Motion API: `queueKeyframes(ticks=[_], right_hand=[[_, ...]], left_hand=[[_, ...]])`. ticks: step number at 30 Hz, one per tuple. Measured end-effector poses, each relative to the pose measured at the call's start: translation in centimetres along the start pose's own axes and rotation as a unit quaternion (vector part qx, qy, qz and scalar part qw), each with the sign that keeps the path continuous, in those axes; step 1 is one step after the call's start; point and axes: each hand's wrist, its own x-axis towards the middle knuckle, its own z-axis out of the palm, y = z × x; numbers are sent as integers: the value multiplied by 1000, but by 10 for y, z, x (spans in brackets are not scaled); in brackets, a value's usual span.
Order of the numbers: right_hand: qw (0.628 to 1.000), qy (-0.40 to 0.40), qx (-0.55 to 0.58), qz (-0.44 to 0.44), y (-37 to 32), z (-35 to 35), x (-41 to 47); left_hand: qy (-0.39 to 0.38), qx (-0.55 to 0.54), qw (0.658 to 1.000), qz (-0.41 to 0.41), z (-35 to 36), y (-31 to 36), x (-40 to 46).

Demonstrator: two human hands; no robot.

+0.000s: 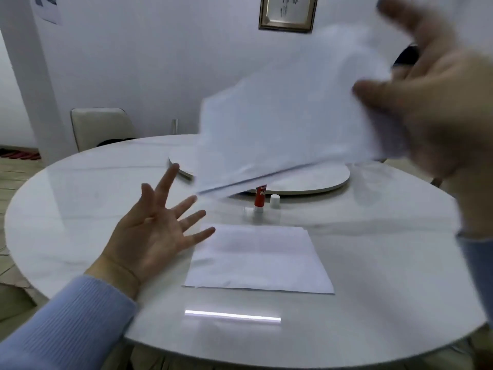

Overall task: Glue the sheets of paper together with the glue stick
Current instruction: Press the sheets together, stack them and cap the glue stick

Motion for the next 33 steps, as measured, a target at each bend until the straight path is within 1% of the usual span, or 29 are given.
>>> queueKeyframes(ticks=[1, 2, 3, 4, 6, 7, 8, 9, 10, 12, 15, 17, 20, 23, 25, 33], right_hand=[[1000, -10, 15, 25, 12, 1, -5], [997, -26, 18, 64, 24, 6, -14], [995, -29, 7, 100, 43, 11, -24], [989, -32, 2, 145, 58, 17, -36], [974, -39, 14, 222, 89, 25, -57], [967, -38, 21, 251, 99, 27, -65], [962, -35, 25, 270, 105, 30, -72], [957, -31, 24, 286, 113, 31, -78], [953, -27, 18, 301, 120, 32, -83], [947, -22, 9, 321, 128, 34, -90], [948, 1, 4, 317, 137, 34, -91], [950, 14, 0, 313, 140, 35, -91], [949, 21, -12, 313, 143, 36, -90], [947, 25, 0, 319, 143, 34, -90], [946, 21, -7, 323, 143, 33, -91], [939, 17, -83, 332, 144, 31, -95]], left_hand=[[-46, 0, 999, 11, -3, -4, 0], [-28, 32, 998, 53, -10, -2, -4], [38, 57, 994, 81, -15, 0, -10], [57, 40, 995, 72, -14, 0, -13], [64, 22, 996, 54, -8, -6, -15], [10, 15, 999, 41, -4, -10, -8], [6, 39, 999, 9, -4, -10, -5], [58, 131, 989, 38, -6, -15, -3], [103, 205, 972, 56, -8, -19, 1], [131, 302, 942, 62, -8, -25, 4], [203, 386, 896, 76, -7, -26, 4], [239, 397, 881, 92, -5, -24, 5], [254, 400, 878, 67, -3, -23, 6], [242, 387, 889, 32, -4, -22, 4], [235, 390, 890, 15, -3, -22, 1], [214, 437, 873, -18, 3, -22, -9]])
